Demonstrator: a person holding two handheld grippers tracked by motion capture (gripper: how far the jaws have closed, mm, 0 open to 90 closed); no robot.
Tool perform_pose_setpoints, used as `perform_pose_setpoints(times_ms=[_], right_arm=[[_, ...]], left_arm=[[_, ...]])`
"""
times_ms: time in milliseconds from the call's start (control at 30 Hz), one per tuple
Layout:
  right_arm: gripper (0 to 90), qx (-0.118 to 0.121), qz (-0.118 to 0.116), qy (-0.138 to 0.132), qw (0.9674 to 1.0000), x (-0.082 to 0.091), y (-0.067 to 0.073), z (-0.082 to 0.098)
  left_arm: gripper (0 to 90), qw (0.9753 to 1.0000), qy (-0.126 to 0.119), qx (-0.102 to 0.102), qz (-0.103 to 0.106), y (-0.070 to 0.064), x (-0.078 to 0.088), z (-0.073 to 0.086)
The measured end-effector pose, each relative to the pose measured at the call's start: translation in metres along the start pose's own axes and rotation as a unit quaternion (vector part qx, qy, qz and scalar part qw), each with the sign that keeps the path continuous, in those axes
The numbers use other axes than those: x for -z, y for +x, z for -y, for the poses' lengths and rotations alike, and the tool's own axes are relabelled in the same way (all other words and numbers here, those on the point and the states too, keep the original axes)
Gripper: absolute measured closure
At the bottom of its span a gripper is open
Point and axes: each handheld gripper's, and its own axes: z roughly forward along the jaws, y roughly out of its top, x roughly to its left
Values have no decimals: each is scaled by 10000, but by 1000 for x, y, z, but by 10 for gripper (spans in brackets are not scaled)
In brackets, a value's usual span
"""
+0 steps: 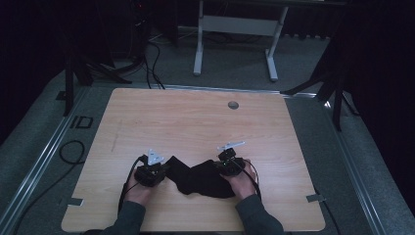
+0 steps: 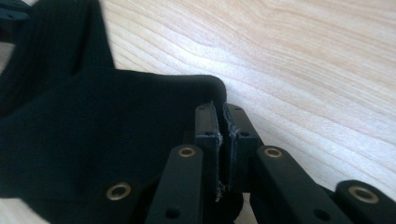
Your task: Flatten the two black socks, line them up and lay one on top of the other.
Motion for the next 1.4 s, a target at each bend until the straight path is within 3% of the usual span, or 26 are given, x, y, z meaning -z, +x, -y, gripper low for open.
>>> perform_pose_setpoints(times_ms=[367, 800, 900, 1400], right_arm=[[853, 64, -62, -255, 9996, 23, 7, 2], [852, 156, -43, -509, 9986, 57, 15, 18], [852, 132, -140, -553, 9983, 64, 16, 23], [853, 66, 31, -596, 9982, 84, 10, 44]], left_arm=[[830, 10000, -18, 19, 2, 0, 0, 0], [828, 10000, -13, 19, 13, 0, 0, 0], [828, 10000, -18, 24, 15, 0, 0, 0], [827, 10000, -20, 41, 26, 0, 0, 0]])
